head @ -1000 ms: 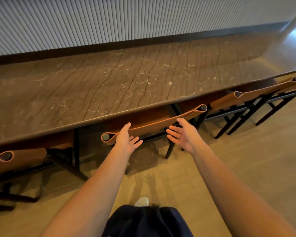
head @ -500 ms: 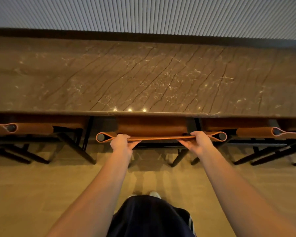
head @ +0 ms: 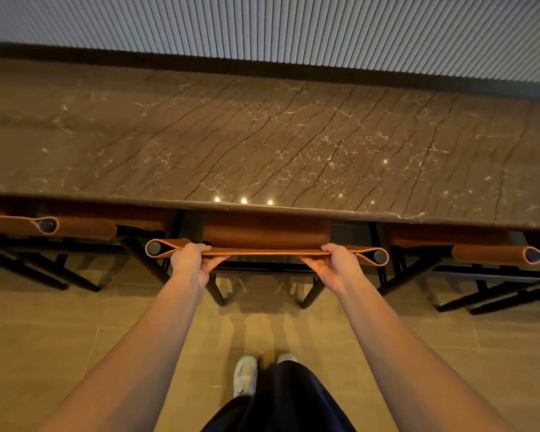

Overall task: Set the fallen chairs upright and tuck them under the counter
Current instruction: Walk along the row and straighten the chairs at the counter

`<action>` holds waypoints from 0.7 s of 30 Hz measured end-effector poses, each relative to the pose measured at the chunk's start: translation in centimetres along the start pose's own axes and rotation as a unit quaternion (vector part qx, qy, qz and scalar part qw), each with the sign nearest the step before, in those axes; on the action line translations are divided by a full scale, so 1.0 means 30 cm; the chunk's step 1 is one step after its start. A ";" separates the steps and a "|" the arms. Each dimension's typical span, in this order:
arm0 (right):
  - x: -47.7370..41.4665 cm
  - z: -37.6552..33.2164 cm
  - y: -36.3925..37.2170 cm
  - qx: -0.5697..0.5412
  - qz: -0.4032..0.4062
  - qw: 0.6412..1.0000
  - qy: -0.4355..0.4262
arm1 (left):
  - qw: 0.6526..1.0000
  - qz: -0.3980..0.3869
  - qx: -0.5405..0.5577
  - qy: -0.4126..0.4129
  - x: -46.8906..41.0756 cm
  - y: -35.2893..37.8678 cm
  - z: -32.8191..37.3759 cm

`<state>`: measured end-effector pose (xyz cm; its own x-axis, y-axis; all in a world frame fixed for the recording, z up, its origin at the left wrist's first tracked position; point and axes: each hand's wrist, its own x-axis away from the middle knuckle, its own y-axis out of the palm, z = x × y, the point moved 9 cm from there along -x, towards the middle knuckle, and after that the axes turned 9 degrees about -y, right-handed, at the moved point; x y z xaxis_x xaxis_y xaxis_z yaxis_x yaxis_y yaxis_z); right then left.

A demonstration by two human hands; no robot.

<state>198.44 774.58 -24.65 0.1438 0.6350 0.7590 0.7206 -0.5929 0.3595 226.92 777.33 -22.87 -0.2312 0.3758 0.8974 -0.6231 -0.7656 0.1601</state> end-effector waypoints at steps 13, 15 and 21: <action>-0.040 0.026 0.124 -0.004 0.016 1.000 -0.013 | 1.000 -0.012 -0.013 -0.010 -0.102 -0.003 0.130; -0.033 0.033 0.110 0.004 0.030 0.999 -0.020 | 1.000 -0.018 -0.020 -0.005 -0.099 -0.003 0.131; 0.008 0.050 0.077 0.012 0.030 0.998 -0.051 | 0.999 -0.033 -0.036 0.004 -0.092 -0.011 0.116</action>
<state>201.17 774.10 -24.45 0.2548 0.6459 0.7197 0.7245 -0.6204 0.3003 230.37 774.72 -23.97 -0.1939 0.4284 0.8825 -0.6886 -0.7001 0.1886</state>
